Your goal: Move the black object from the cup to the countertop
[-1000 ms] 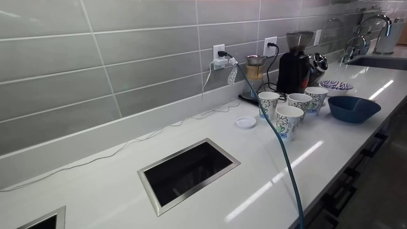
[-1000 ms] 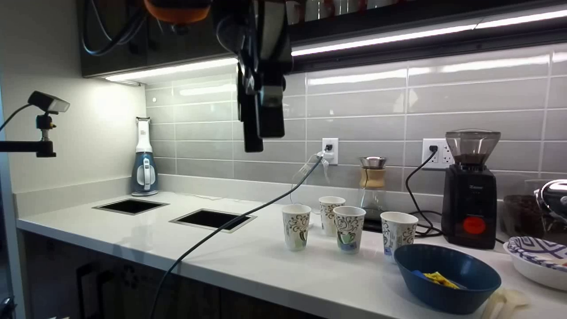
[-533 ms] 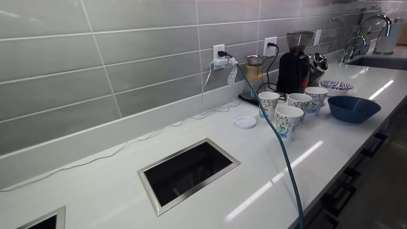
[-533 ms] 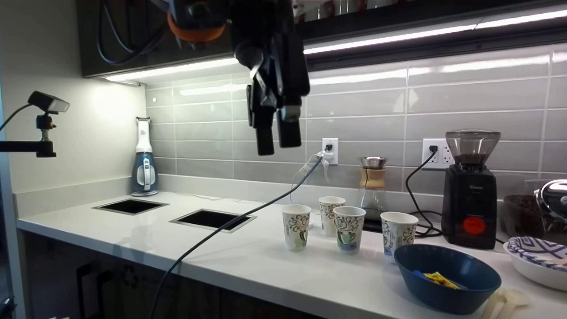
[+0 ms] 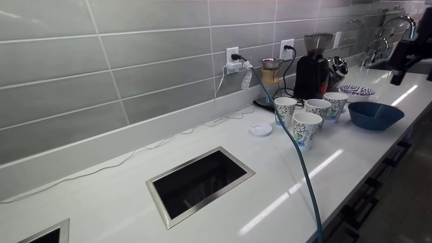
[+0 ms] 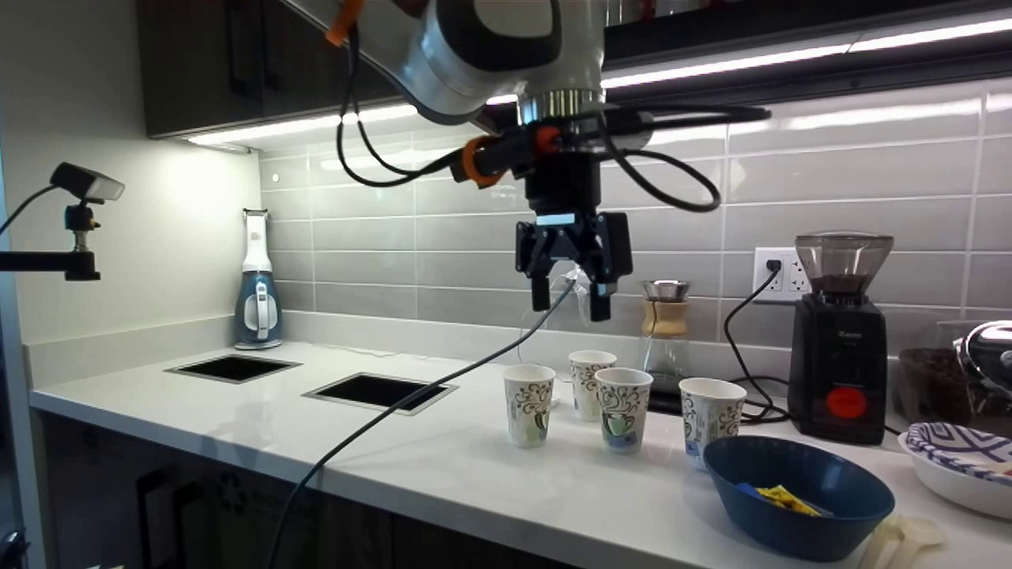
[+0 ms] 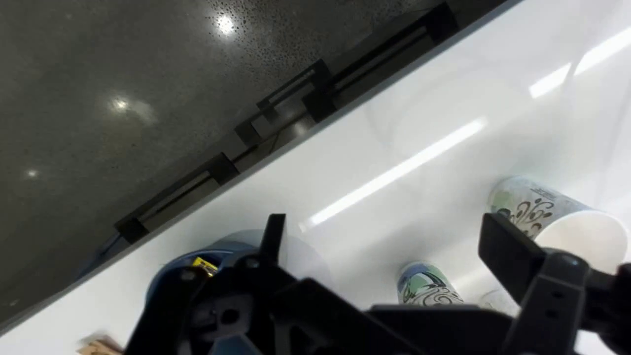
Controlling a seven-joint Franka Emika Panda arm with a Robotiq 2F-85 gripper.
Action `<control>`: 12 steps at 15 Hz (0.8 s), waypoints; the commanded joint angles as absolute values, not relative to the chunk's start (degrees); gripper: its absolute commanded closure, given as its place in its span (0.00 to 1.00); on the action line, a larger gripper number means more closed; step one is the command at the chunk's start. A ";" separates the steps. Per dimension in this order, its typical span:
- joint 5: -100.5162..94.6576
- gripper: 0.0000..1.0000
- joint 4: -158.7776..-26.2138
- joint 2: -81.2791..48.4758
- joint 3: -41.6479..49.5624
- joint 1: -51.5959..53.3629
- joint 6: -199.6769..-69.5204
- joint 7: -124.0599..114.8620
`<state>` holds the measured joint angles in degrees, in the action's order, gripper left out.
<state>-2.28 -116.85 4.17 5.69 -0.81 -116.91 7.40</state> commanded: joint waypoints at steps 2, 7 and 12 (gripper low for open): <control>0.99 0.00 -99.47 -11.66 2.61 -0.23 -113.61 10.22; -0.64 0.26 -86.88 -22.67 -0.45 0.38 -112.76 8.64; -1.18 0.43 -78.83 -29.19 -1.19 0.56 -112.43 8.51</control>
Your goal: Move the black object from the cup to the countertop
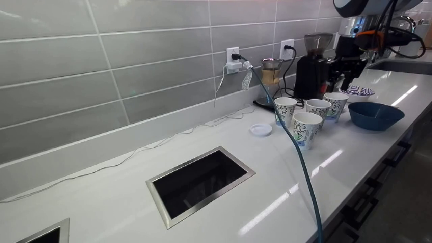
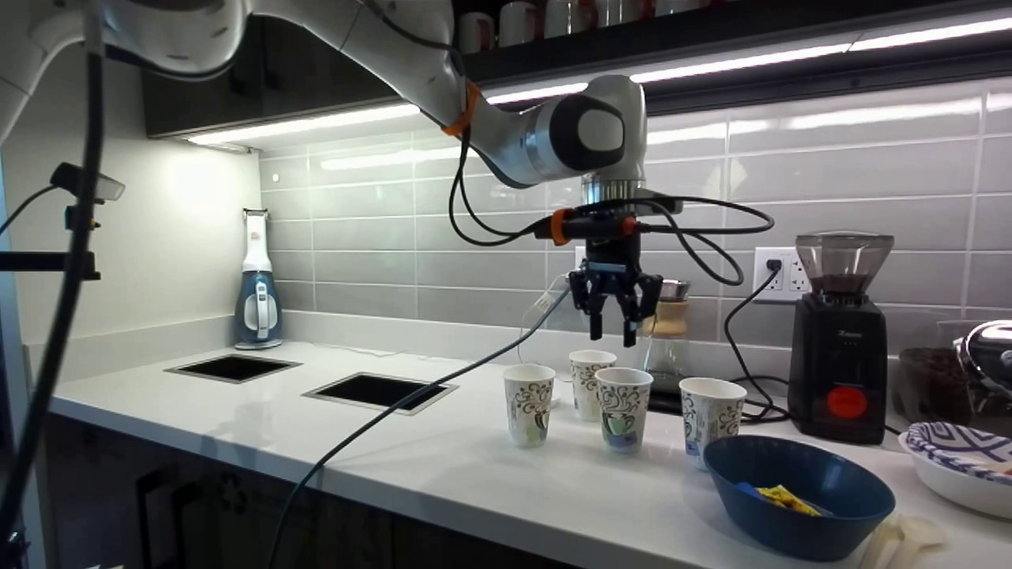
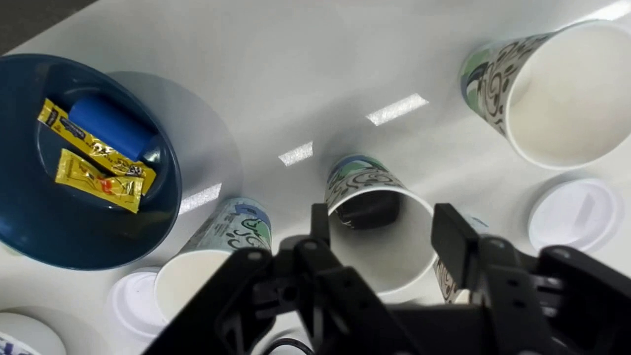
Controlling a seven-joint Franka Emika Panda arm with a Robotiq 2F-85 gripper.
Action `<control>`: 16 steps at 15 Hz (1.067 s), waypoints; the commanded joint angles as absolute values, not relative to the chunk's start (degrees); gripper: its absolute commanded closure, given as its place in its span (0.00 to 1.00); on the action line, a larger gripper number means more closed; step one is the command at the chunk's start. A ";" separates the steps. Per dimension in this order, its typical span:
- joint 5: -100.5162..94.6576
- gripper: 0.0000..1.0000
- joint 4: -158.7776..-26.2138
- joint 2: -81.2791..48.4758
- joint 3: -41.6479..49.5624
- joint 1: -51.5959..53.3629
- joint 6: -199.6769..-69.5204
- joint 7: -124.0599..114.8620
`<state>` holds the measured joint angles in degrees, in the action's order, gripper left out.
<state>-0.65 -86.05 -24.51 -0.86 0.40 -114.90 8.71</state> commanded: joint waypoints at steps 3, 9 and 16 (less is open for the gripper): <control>-1.86 0.34 -75.65 -31.81 -1.18 1.02 -112.82 8.08; -2.54 0.43 -70.96 -35.29 -1.09 2.22 -109.88 7.62; -3.26 0.47 -69.43 -38.50 -0.95 2.19 -110.73 8.47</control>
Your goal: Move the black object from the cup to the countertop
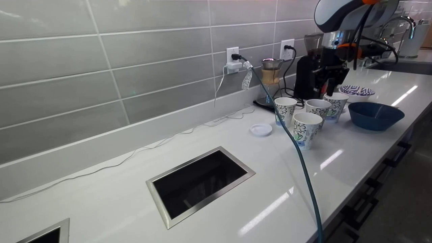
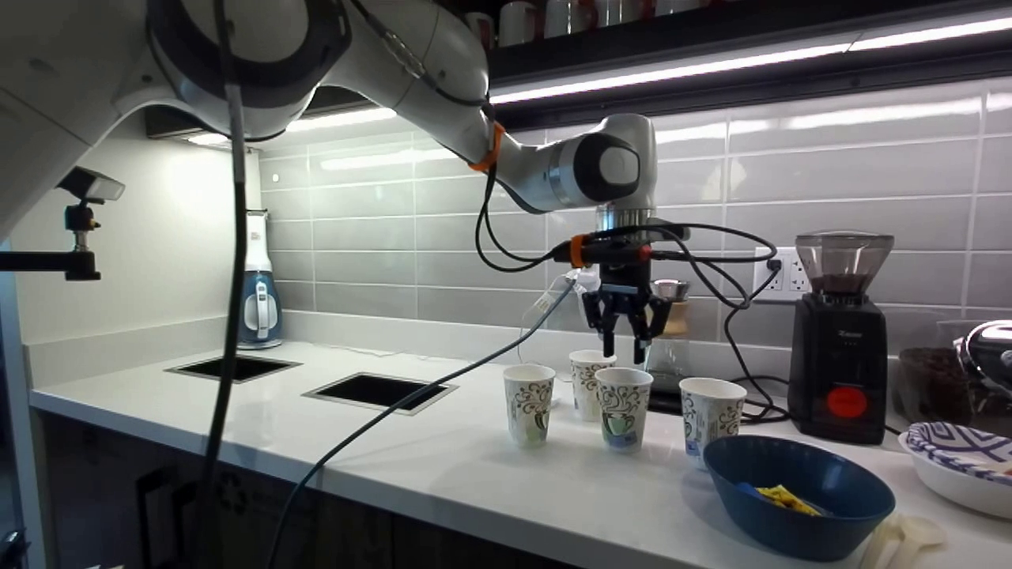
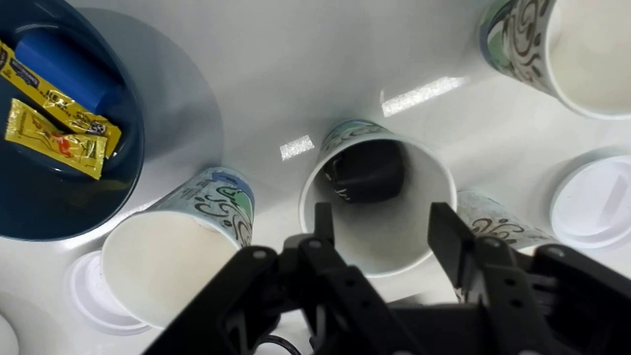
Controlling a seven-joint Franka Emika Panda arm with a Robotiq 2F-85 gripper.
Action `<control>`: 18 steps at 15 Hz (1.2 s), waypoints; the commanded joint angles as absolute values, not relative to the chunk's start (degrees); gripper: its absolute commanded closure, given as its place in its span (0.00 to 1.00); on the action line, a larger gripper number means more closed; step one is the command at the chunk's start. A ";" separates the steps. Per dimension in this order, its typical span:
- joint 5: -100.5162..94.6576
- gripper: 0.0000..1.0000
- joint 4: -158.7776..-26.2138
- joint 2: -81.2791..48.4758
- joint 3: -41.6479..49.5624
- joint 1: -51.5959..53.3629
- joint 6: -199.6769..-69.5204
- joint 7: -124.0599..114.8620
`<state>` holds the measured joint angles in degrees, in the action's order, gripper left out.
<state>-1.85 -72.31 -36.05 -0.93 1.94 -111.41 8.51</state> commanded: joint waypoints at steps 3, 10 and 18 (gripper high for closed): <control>-3.76 0.47 -68.91 -39.79 -1.09 2.64 -110.13 8.63; -5.53 0.51 -68.26 -42.15 -0.99 2.83 -111.53 9.76; -5.96 0.44 -68.30 -43.68 -1.72 2.59 -113.37 12.94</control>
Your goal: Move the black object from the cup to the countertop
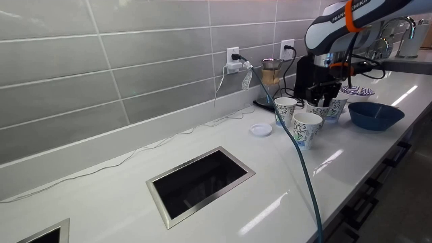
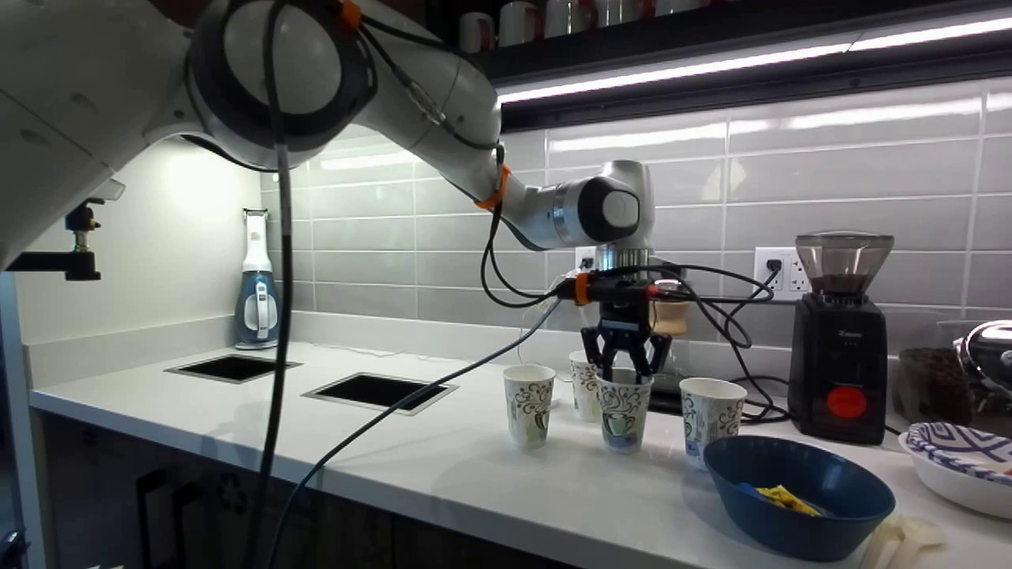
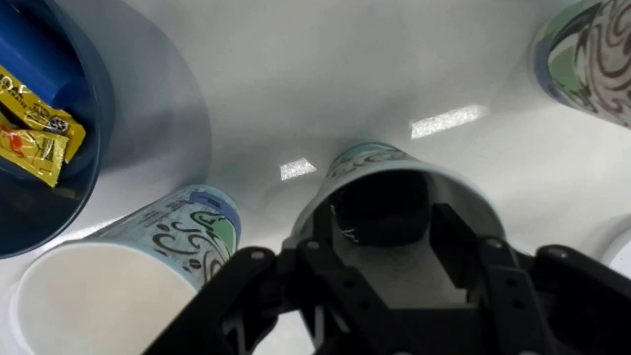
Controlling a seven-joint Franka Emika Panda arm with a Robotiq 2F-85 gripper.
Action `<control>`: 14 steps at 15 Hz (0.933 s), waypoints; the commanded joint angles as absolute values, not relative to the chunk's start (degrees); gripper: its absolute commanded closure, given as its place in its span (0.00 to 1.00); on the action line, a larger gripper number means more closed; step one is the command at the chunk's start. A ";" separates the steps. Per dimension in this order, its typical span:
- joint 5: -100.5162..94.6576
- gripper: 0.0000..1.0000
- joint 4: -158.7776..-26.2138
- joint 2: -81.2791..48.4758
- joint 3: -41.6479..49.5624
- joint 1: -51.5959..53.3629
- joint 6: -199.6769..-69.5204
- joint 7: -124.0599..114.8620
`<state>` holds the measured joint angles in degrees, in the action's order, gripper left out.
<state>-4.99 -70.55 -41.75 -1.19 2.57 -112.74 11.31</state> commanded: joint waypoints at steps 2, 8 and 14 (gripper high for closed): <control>-5.81 0.42 -67.82 -44.21 -1.92 2.47 -113.25 13.76; -6.00 0.53 -66.45 -45.21 -1.97 2.66 -112.84 15.22; -6.24 0.50 -64.69 -46.90 -1.97 2.90 -112.48 15.19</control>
